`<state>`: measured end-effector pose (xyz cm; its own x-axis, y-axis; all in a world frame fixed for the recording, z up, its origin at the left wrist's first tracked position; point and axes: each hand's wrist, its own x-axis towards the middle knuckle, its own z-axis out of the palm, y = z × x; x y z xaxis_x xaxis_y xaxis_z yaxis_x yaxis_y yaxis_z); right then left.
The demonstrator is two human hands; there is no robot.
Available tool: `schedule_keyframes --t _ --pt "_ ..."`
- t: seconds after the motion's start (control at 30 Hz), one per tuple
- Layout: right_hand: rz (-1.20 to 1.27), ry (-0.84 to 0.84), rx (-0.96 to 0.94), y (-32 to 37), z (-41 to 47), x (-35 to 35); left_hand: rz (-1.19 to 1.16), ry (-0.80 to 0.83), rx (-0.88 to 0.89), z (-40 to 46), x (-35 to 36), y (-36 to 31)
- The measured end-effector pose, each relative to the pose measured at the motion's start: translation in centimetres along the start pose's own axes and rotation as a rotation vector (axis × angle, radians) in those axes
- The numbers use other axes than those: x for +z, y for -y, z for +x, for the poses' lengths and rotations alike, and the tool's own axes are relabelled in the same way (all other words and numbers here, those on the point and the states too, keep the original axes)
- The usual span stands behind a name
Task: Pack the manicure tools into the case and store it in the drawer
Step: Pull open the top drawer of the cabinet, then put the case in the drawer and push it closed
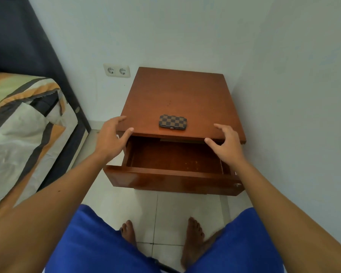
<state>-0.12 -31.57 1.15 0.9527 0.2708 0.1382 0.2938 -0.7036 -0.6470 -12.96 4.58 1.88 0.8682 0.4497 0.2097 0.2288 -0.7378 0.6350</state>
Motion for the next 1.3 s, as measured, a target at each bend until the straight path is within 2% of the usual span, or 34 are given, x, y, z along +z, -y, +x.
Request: schedule_keyframes --t 0.13,0.37,0.7,0.9,1.3 --pt "-0.022 0.100 -0.097 3.2 4.8 2.4 0.085 0.099 0.122 3.8 1.3 -0.7" --pt "-0.141 0.334 -0.200 5.5 9.8 6.7 0.217 0.260 0.200 8.6 5.7 -0.1" --pt "-0.119 0.354 -0.246 4.1 12.0 8.3 0.395 0.310 0.241 10.7 8.8 0.9" --pt "-0.091 0.368 -0.281 4.3 10.6 7.7 0.417 0.320 0.255 10.8 8.8 1.2" --pt "-0.065 0.457 -0.371 3.3 1.9 6.6 0.421 0.348 0.249 10.5 8.7 0.9"
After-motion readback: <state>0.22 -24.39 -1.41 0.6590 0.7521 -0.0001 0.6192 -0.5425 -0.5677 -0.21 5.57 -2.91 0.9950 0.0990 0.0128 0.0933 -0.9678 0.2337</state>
